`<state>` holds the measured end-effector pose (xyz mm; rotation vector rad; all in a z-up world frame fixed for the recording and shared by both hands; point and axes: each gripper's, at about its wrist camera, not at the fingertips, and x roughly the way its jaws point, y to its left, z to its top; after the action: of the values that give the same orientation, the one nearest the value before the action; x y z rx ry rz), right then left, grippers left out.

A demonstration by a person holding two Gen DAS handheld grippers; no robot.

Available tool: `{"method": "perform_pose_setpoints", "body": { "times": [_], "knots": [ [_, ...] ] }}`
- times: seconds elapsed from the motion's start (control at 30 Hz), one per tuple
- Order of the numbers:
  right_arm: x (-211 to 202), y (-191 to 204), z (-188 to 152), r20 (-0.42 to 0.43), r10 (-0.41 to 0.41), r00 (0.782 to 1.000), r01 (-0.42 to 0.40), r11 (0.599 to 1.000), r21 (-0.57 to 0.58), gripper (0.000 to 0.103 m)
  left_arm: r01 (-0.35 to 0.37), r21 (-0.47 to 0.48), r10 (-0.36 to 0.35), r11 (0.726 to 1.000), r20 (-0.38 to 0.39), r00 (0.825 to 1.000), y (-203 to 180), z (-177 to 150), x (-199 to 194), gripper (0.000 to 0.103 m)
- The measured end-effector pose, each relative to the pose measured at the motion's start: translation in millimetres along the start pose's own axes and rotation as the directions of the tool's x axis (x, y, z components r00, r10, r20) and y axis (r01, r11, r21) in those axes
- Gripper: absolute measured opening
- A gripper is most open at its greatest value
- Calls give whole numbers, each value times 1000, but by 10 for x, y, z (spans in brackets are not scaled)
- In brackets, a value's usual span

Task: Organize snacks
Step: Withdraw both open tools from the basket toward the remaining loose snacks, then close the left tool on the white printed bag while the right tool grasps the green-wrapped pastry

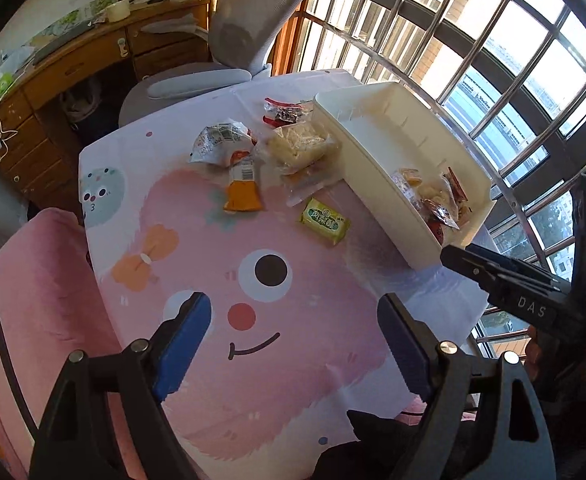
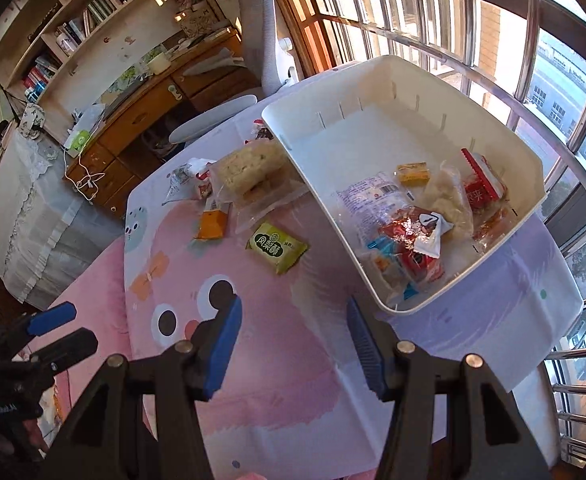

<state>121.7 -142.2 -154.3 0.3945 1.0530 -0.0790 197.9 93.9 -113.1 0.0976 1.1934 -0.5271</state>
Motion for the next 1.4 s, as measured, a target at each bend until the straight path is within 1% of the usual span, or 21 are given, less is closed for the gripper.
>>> {"method": "perform_pose_setpoints", "body": {
  "times": [0.13,0.27,0.37,0.43,0.5,0.6,0.7,0.8,0.9,0.97,1.07,1.17,1.27,1.4],
  "knots": [
    [26,124,-54,-3,11,1000,-11,999,-44,55,-9,-18,8,1000,-36,999,115,119,56,84],
    [97,228,-68,2,13,1000,-13,995,-94,55,7,-65,-11,998,-52,999,253,289,147,85],
    [170,297,-59,14,16,1000,-14,990,-139,55,-28,-63,25,998,-50,998,317,471,202,85],
    [230,351,-36,29,17,999,-12,985,-171,55,-36,-64,33,997,-45,998,346,617,229,86],
    [296,411,0,35,29,999,-21,979,-201,55,-29,-79,26,996,-46,999,398,758,263,86],
    [387,491,56,51,56,997,-42,969,-244,55,14,-124,-21,992,-53,998,513,966,343,86],
    [489,569,121,69,58,996,-36,957,-289,55,-7,-154,-5,988,-75,997,630,1162,467,86],
    [601,623,170,85,57,995,-27,946,-324,55,-62,-156,48,986,-93,995,725,1330,609,86],
    [710,650,205,106,70,992,-29,939,-342,55,-106,-156,91,982,-96,991,818,1488,775,86],
    [796,674,219,118,63,991,-15,931,-365,55,-114,-173,99,978,-93,991,888,1579,885,86],
    [947,715,213,124,51,991,4,914,-406,55,-100,-204,85,974,-83,993,982,1675,1059,86],
    [1090,741,203,119,47,992,9,902,-431,55,-74,-237,54,969,-88,995,1061,1736,1268,86],
    [1218,752,195,110,37,993,16,893,-450,55,-76,-281,43,957,-125,991,1144,1778,1495,86],
    [1366,740,182,108,5,994,46,882,-469,55,-76,-311,31,947,-148,988,1208,1816,1735,86]
  ]
}}
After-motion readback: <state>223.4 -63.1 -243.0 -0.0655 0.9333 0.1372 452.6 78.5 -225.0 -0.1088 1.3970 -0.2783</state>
